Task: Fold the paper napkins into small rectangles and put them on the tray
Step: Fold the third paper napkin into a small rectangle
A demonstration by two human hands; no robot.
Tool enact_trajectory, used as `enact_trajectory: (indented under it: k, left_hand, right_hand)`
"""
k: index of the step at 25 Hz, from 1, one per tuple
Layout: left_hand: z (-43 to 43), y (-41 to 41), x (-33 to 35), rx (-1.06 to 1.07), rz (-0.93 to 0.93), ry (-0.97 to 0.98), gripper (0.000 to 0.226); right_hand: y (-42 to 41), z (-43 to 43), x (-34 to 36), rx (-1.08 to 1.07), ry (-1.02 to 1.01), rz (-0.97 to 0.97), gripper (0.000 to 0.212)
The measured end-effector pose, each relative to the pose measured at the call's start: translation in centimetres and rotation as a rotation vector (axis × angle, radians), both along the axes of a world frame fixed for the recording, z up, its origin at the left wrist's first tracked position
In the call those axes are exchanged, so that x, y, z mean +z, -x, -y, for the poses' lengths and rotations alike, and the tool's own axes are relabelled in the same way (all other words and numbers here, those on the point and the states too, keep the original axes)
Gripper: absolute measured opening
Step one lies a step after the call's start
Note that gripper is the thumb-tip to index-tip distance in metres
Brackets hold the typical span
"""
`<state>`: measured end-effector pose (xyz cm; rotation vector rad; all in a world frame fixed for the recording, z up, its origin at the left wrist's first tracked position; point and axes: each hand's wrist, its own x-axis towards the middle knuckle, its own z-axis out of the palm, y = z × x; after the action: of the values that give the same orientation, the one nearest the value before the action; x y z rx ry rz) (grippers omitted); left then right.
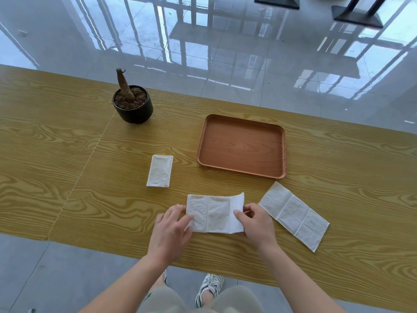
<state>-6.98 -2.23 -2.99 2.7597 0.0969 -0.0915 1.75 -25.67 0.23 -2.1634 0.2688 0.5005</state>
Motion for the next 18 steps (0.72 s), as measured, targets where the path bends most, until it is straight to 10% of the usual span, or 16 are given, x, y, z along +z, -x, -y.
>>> enact_trajectory:
  k: [5,11,18]
  left_hand:
    - [-0.4,0.2,-0.1,-0.065,0.009,-0.100,0.034]
    - [0.0,0.4,0.2,-0.034,-0.007,-0.077,0.036]
    - [0.6,0.3,0.4,-0.033,0.024,-0.050,0.037]
  right_hand:
    - [-0.1,-1.4,0.3,0.145,-0.232,-0.085,0.025]
    - [-1.7,-0.9,-1.0,0.554,0.261,0.479,0.029]
    - [-1.3,-0.7,-1.7,0.830,0.563,0.528,0.023]
